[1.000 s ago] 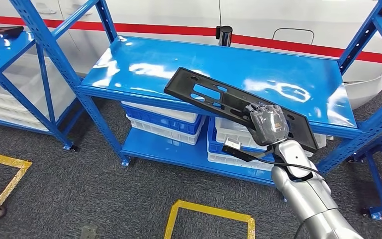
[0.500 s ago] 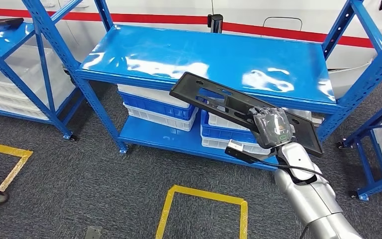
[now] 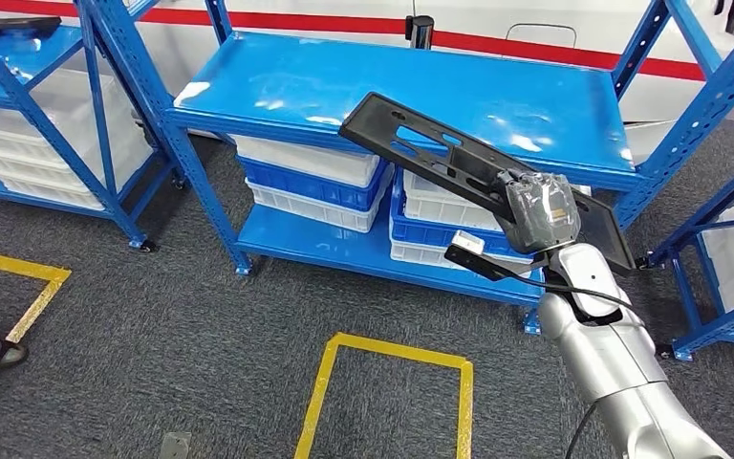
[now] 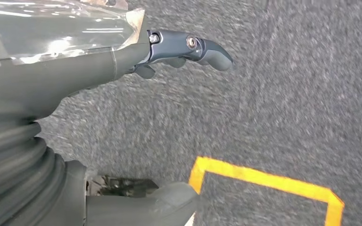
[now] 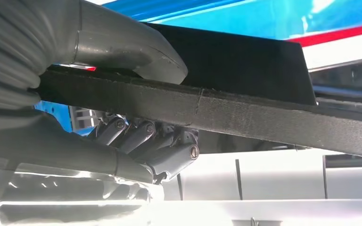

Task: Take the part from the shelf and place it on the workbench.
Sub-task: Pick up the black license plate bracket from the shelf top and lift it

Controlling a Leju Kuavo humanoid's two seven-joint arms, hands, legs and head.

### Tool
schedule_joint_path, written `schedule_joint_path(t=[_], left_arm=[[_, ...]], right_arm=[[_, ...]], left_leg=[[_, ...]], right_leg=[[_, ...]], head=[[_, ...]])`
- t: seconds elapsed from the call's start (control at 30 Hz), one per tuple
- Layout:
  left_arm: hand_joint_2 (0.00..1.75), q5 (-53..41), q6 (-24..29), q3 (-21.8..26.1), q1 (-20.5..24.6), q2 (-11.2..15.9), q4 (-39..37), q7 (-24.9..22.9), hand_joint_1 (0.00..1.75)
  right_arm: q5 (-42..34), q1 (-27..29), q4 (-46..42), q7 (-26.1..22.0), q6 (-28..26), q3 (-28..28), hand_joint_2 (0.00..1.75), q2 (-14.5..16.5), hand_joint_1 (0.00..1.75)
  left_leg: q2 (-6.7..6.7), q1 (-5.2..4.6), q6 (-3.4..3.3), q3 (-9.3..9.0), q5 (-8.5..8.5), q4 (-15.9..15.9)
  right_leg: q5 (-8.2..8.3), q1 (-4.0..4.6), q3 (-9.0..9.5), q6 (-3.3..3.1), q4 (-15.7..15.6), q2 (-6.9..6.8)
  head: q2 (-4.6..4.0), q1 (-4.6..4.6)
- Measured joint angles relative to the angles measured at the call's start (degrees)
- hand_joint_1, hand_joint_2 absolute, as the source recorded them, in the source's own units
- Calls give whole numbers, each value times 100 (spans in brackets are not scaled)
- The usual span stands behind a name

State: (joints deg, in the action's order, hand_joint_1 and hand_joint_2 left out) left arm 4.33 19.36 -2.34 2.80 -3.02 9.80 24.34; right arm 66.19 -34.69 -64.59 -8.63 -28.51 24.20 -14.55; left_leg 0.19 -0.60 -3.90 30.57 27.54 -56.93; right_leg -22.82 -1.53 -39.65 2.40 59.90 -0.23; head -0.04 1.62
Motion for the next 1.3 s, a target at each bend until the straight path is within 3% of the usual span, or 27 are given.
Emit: schedule_joint_path(t=[0.1,0.13,0.2,0.27,0.33,0.37,0.43,0.47,0.5,0.6,0.63,0.67,0.7,0.77,0.83,0.9,0.97,1.0,1.07,1.13,1.17,1.2,1.23,1.3], left_arm=[[175,7,-3,5,0,-13,1,10,0],[175,7,-5,5,-3,-21,0,13,0],[175,11,-10,6,-7,-38,-1,14,0],[175,20,-14,7,-7,-51,-1,14,0],[175,32,-15,7,-5,-58,-1,15,0],[175,37,-14,7,-6,-60,-1,16,0],[175,41,-13,8,-15,-58,-1,19,0],[175,43,-12,9,-25,-55,-3,20,0],[175,44,-11,9,-36,-54,-4,21,0],[175,48,-10,9,-54,-59,-5,25,0],[175,48,-10,9,-54,-60,-5,27,0],[175,48,-10,10,-54,-61,-5,29,0],[175,48,-10,10,-54,-61,-5,30,0],[175,48,-10,10,-49,-61,-5,31,0],[175,48,-10,9,-31,-62,-4,31,0],[175,48,-10,9,-17,-66,-5,32,0],[175,48,-10,10,-18,-73,-5,32,0],[175,48,-10,10,-19,-77,-5,32,0],[175,48,-6,13,-16,-82,-5,33,0],[175,47,-5,16,-15,-81,-5,33,0],[175,45,-7,16,-15,-86,-5,33,0],[175,43,-9,16,-14,-91,-5,33,0],[175,40,-10,16,-14,-96,-5,33,0],[175,35,-14,16,-14,-100,-5,33,0]], right_arm=[[-81,-59,72,-26,-73,-62,175,-15,175],[-108,-66,93,-35,-105,-88,175,-25,175],[-152,-73,137,-58,-148,-137,175,-43,175],[-181,-97,169,-69,-160,-165,175,-49,175],[-191,-135,184,-76,-167,-179,175,-48,175],[-194,-148,191,-81,-174,-187,175,-47,175],[-198,-156,212,-88,-189,-198,175,-47,175],[-198,-160,226,-91,-195,-200,175,-45,175],[-198,-165,237,-92,-199,-200,175,-42,175],[-198,-180,252,-94,-215,-202,175,-36,175],[-198,-183,261,-95,-220,-203,175,-36,175],[-198,-184,274,-96,-223,-203,175,-36,175],[-198,-184,290,-96,-225,-205,175,-36,175],[-198,-186,312,-96,-228,-210,175,-36,175],[-198,-198,319,-96,-233,-228,175,-37,175],[-200,-227,326,-96,-246,-247,175,-38,175],[-203,-239,339,-97,-258,-254,175,-43,175],[-204,-234,348,-98,-261,-255,175,-47,175],[-204,-224,365,-101,-264,-258,175,-55,175],[-204,-221,385,-96,-268,-262,175,-56,175],[-204,-218,397,-91,-270,-264,175,-56,175],[-203,-214,409,-85,-273,-265,175,-56,175],[-202,-210,416,-79,-275,-265,175,-56,175],[-199,-208,421,-67,-280,-266,175,-56,175]], left_leg=[[21,-12,-64,245,-265,54],[19,-18,-62,348,-344,50],[20,-20,-43,564,-501,35],[23,-21,-1,759,-636,-8],[26,-40,54,908,-735,-90],[27,-52,77,948,-782,-119],[21,-50,109,990,-871,-133],[12,-36,133,1020,-832,-161],[0,-15,172,1070,-673,-266],[-21,66,315,1300,201,-1168],[-20,97,349,1350,370,-1523],[-20,127,375,1342,414,-1763],[-18,155,394,1248,349,-1822],[-18,198,400,764,104,-1342],[-37,195,377,190,53,-560],[-59,149,339,-13,109,-181],[-49,104,236,61,32,-113],[-39,91,164,110,-34,-78],[-19,70,17,234,-186,-25],[-17,18,-58,402,-321,-26],[-16,-8,-72,484,-386,-28],[-15,-35,-83,578,-459,-31],[-16,-53,-84,660,-523,-36],[-19,-80,-69,812,-652,-52]], right_leg=[[-757,8,-194,-108,877,7],[-889,9,-215,-90,1210,7],[-799,9,-53,34,1440,7],[-620,4,454,125,927,6],[-754,34,1017,87,125,14],[-846,51,1161,43,-126,18],[-858,44,1154,-47,-236,13],[-807,21,1130,-89,-230,3],[-744,-4,1089,-142,-228,-8],[-534,-23,899,-219,-218,-22],[-474,-24,826,-210,-213,-22],[-420,-27,756,-196,-210,-23],[-369,-32,693,-176,-207,-23],[-283,-47,598,-122,-205,-21],[-207,-40,540,-39,-204,-21],[-119,-30,491,67,-214,-29],[-65,-29,421,164,-216,-32],[-137,-24,352,169,-153,-30],[-538,-20,162,85,266,-24],[-981,-4,-22,14,1016,-11],[-1062,6,-48,25,1293,-5],[-1047,21,-3,59,1449,0],[-925,42,144,100,1364,1],[-738,89,705,103,686,1]], head=[[0,-20],[0,-22],[0,-22],[0,-23],[0,-19],[0,-13],[0,-2],[0,-1],[0,6],[0,28],[0,28],[0,28],[0,29],[0,31],[0,28],[0,25],[0,22],[0,17],[0,-11],[0,-36],[0,-37],[0,-37],[0,-39],[0,-38]])
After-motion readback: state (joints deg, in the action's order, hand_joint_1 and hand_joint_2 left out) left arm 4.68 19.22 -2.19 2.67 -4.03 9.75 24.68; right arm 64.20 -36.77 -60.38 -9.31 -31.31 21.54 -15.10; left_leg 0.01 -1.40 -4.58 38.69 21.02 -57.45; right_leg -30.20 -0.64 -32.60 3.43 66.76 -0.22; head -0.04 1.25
